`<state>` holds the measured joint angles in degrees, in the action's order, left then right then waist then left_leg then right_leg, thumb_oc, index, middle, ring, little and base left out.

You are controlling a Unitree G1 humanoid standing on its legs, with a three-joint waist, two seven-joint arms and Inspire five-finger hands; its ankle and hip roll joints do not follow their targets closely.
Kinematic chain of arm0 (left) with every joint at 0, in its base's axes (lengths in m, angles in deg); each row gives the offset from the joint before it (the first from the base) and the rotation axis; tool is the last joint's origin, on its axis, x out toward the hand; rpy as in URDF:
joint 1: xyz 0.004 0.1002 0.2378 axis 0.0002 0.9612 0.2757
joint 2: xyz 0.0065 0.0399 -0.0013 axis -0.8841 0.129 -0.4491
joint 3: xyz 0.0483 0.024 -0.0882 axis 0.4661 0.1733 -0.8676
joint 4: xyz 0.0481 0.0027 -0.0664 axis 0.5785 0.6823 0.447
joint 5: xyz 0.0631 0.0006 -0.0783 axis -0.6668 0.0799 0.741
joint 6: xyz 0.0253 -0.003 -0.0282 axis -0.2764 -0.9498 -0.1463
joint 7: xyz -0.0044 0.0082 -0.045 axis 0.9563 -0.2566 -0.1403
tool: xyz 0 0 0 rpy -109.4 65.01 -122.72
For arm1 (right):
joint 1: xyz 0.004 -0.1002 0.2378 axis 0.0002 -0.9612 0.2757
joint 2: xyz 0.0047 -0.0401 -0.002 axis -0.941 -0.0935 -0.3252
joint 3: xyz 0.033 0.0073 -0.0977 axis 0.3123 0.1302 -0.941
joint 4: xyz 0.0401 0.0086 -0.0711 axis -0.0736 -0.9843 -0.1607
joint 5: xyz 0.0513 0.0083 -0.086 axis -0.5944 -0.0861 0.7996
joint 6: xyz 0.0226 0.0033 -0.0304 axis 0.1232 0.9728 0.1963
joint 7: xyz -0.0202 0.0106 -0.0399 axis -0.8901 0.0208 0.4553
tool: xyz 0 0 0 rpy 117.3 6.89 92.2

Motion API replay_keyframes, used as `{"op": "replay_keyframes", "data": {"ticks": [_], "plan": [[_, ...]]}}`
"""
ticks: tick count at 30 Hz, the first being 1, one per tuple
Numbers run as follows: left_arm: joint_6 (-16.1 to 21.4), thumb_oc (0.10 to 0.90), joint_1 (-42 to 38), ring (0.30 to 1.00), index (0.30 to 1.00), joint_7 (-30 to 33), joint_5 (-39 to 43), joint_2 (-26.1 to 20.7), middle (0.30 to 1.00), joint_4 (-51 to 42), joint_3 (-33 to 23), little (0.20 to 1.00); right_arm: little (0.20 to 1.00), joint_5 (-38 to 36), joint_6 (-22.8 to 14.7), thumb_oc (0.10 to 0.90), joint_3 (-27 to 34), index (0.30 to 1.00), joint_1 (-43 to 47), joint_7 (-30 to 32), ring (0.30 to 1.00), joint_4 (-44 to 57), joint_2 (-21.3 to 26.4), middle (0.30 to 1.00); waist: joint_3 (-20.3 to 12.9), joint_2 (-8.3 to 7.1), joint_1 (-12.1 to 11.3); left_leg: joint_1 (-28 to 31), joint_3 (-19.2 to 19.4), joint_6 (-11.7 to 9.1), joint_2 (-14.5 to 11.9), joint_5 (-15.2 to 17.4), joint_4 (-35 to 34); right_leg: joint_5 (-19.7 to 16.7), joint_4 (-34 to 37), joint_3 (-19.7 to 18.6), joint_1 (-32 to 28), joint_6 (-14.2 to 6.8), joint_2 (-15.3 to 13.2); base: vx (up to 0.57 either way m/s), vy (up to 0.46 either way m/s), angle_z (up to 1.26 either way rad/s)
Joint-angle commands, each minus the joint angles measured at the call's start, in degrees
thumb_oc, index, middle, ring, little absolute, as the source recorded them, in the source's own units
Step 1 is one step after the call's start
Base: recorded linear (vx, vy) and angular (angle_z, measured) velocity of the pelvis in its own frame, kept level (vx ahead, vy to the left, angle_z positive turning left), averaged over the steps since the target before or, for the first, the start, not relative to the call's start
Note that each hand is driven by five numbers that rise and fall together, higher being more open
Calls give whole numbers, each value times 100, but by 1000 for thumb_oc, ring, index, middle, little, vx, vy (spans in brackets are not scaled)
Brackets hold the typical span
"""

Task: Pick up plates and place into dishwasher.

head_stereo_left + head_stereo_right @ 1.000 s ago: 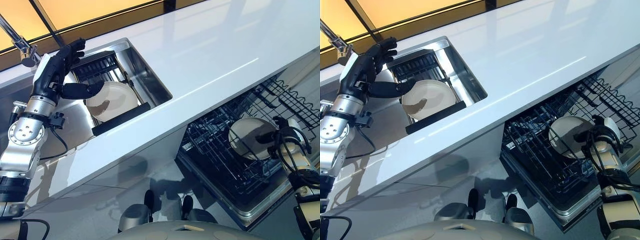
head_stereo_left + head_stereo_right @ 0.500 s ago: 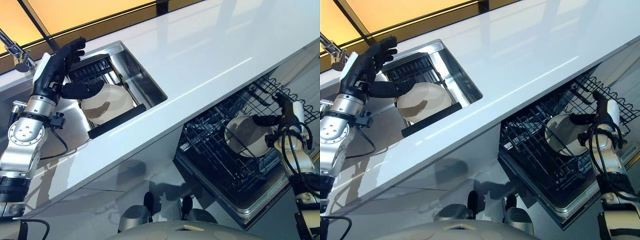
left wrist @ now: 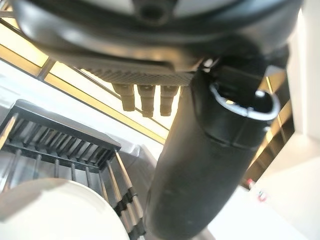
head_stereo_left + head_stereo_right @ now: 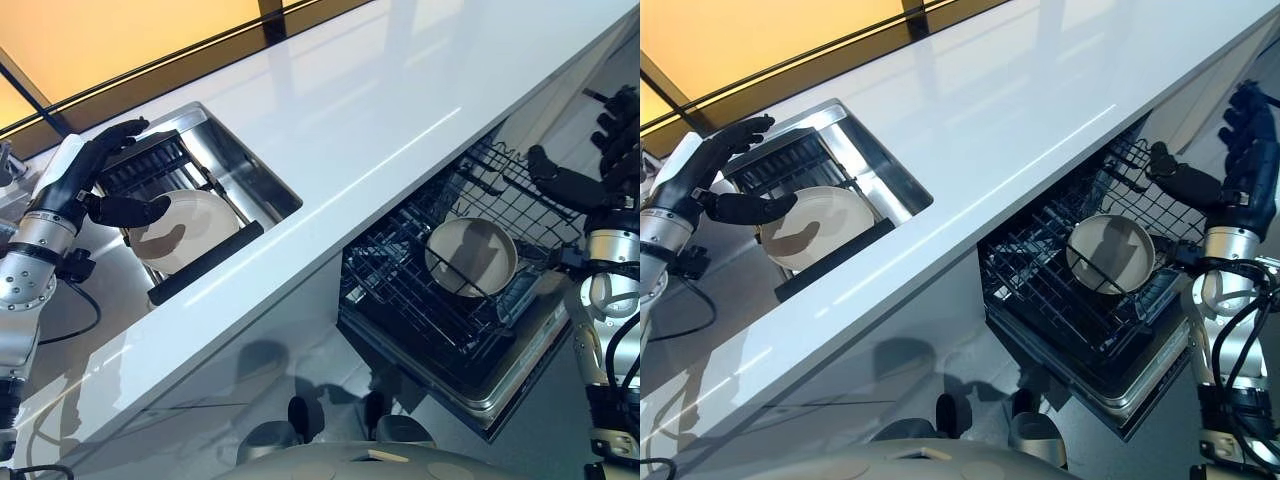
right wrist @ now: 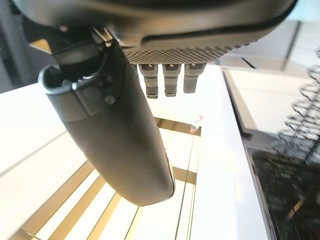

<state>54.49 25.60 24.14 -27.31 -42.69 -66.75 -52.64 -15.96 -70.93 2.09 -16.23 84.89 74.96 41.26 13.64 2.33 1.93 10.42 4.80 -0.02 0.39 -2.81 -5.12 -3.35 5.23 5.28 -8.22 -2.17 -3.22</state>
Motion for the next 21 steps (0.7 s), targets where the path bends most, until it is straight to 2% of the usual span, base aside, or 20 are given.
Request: {"op": "replay_keyframes", "data": {"ticks": [1, 7, 9, 10, 12, 17, 21], "plan": [[-113, 800, -447, 900, 900, -26, -466, -725, 900, 490, -309, 900, 900, -56, -700, 800, 22, 900, 318, -158, 900, 594, 380, 900, -630, 82, 122, 31, -26, 169, 367, 474, 12, 452, -253, 169, -104, -126, 397, -30, 62, -11], [-808, 800, -1347, 900, 900, -451, -644, -925, 900, 992, 642, 900, 900, 47, -566, 800, -446, 900, 572, -216, 900, 710, 592, 900, -660, 114, 212, 27, 33, 224, 418, 500, 12, 402, -248, 86, -57, -161, 395, -12, 68, -5], [-1045, 800, -1766, 900, 900, -659, -1188, -994, 900, 1344, 1136, 900, 900, -12, -549, 800, -624, 900, 688, -274, 900, 745, 614, 900, -666, 130, 254, 10, 55, 238, 430, 504, 12, 369, -240, 39, -27, -177, 401, 9, 69, -10], [-1079, 800, -1820, 900, 900, -706, -1235, -1006, 900, 1384, 1197, 900, 900, -10, -548, 800, -634, 900, 698, -279, 900, 743, 615, 900, -665, 130, 252, 8, 60, 239, 431, 503, 12, 367, -242, 35, -23, -179, 401, 7, 66, -15], [-1327, 800, -2197, 900, 900, -1016, -1351, -1129, 900, 1762, 1665, 900, 900, 36, -484, 800, -811, 900, 849, -274, 900, 776, 714, 900, -658, 153, 313, -10, 86, 248, 445, 500, 12, 331, -231, -21, 17, -191, 410, 16, 69, -13], [-1608, 800, -2623, 900, 900, -1572, -1384, -1205, 900, 2283, 2158, 900, 900, -26, -369, 800, -952, 900, 930, -378, 900, 760, 794, 900, -656, 194, 385, -28, 155, 266, 456, 512, 12, 277, -183, -111, 58, -208, 423, 30, 57, -10], [-1838, 800, -2798, 900, 900, -1842, -970, -1155, 900, 2535, 2322, 900, 900, -86, -373, 800, -978, 900, 892, -488, 900, 712, 814, 900, -655, 204, 438, -58, 220, 279, 459, 524, 12, 245, -150, -189, 102, -227, 432, 34, 37, -8]]}}
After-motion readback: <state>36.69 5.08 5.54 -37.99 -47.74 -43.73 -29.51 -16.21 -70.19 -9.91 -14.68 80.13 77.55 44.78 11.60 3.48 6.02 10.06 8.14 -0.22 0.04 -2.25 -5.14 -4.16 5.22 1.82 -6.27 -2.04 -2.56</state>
